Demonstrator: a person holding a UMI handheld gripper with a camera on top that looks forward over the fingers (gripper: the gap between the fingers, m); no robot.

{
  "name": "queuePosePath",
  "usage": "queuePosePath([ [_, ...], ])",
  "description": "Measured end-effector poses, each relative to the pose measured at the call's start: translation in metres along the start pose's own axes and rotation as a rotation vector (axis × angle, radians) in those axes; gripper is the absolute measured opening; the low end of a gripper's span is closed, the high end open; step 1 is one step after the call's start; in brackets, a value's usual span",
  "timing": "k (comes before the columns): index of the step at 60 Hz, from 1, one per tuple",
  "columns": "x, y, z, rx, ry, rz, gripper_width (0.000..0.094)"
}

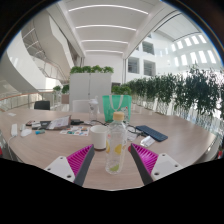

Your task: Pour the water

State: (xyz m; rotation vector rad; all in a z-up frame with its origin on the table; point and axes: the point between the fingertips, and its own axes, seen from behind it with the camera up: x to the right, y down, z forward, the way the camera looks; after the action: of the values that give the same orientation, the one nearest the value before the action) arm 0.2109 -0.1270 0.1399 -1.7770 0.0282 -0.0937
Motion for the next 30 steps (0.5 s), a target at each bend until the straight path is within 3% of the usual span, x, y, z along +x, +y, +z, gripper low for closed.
queuePosePath([
  [13, 0.001, 0.024, 0.099, 0.028, -0.026, -0.005, 0.0801],
  [15, -0.002, 0.026, 0.109, 0.033, -0.033, 0.003, 0.0742],
  [18, 0.005, 0.032, 0.120, 0.023, -0.010, 0.010, 0.0523],
  [27, 0.014, 0.027, 0.134, 0.074, 0.021, 0.059, 0.0470],
  [30, 0.016, 0.028, 0.135, 0.060, 0.030, 0.078, 0.0413],
])
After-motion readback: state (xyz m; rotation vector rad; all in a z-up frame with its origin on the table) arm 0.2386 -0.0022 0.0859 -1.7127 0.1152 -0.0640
